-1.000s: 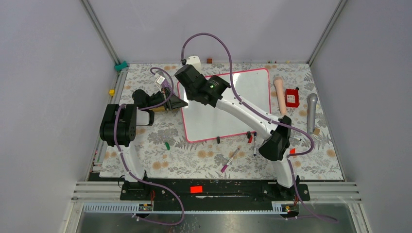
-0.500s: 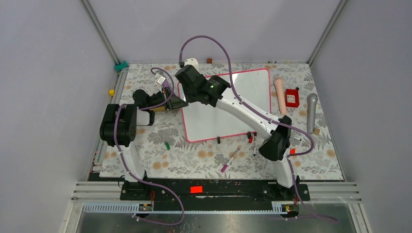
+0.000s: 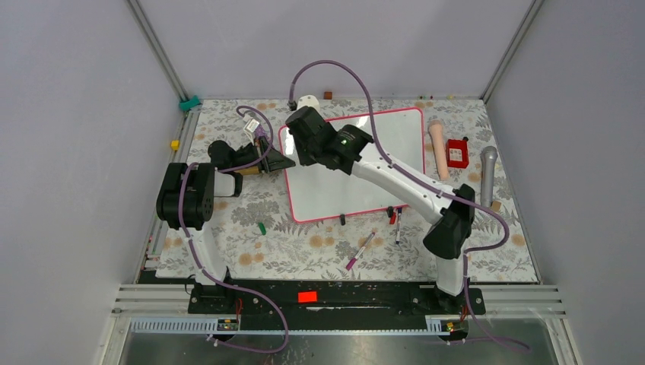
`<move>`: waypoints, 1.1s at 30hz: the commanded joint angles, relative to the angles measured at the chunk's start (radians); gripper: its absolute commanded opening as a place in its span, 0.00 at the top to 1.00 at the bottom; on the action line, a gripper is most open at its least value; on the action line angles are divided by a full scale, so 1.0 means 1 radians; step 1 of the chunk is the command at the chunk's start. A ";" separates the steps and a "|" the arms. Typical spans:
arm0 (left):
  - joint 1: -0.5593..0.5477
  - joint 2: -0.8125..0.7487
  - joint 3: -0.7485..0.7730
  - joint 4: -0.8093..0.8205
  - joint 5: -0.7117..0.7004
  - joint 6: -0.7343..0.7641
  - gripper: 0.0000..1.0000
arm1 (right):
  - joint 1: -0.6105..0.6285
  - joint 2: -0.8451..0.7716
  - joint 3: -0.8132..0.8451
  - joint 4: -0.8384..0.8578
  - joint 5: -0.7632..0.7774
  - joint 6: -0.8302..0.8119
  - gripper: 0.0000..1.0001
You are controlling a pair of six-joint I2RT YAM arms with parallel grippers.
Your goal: Write a sentence on the whiteboard
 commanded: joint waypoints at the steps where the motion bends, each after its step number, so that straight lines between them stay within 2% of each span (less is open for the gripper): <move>1: -0.023 -0.014 0.018 0.072 0.081 0.032 1.00 | -0.039 -0.119 -0.064 0.094 0.026 0.013 1.00; 25: -0.026 -0.014 0.019 0.073 0.085 0.031 1.00 | -0.068 0.003 0.096 -0.011 0.011 0.013 1.00; 33: -0.027 -0.015 0.018 0.073 0.085 0.033 1.00 | -0.068 0.009 0.089 -0.022 0.030 0.011 1.00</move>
